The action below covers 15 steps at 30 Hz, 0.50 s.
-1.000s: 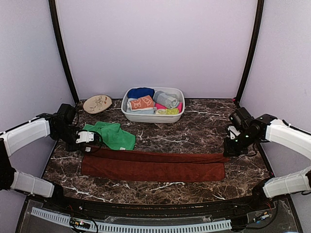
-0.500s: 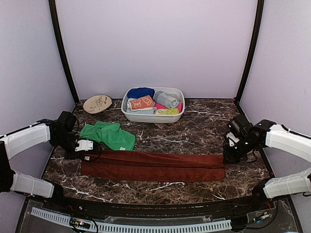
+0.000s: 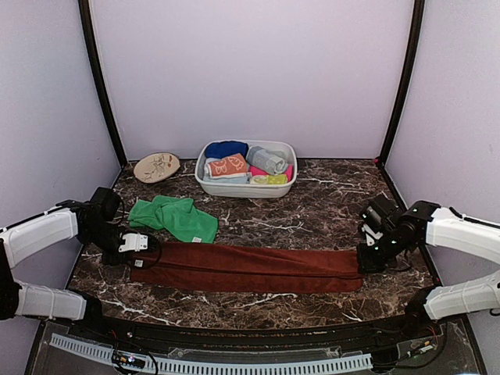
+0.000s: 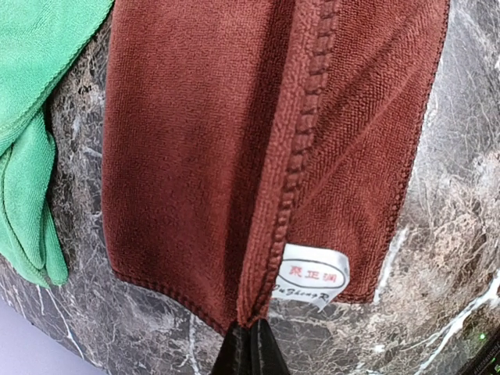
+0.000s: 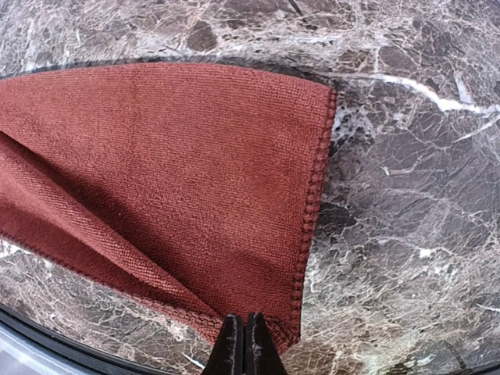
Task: Roll the towels
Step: Fold the towel at the center of the board.
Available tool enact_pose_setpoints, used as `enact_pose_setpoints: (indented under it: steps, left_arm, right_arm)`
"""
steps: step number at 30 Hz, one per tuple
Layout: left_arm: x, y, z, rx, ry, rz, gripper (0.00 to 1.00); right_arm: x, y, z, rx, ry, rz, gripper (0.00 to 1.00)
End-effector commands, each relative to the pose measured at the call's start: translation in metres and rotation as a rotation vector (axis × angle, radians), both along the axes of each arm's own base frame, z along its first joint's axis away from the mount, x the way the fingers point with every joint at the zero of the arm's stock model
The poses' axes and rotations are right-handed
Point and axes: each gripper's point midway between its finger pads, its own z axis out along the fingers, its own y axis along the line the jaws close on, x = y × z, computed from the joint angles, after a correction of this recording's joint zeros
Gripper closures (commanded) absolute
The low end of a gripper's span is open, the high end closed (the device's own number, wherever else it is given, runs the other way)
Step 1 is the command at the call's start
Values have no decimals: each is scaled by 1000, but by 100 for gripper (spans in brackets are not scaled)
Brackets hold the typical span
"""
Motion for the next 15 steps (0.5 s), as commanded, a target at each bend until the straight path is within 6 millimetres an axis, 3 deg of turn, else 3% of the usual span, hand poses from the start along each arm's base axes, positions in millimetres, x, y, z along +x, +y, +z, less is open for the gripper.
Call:
enact_pose_setpoints:
  steps: [1,3,9,11,15]
  left_arm:
    - [-20,2,-7,-2,57,-2,98]
    - [-22,3,-9,-1,60,2,93]
    - [-32,3,-13,-12,52,-5,79]
    - [-34,4,-12,-10,44,-7,76]
    - [-30,8,-3,15,-11,-25,76]
  right_arm:
    - [-9,-4,0,-26,5,-7,100]
    - [-13,-2,-2,-19,10,-2,100]
    - [-19,3,-3,-14,16,22,73]
    - [-21,3,-1,-23,20,29,70]
    - [-14,2,18,-35,-14,44,64]
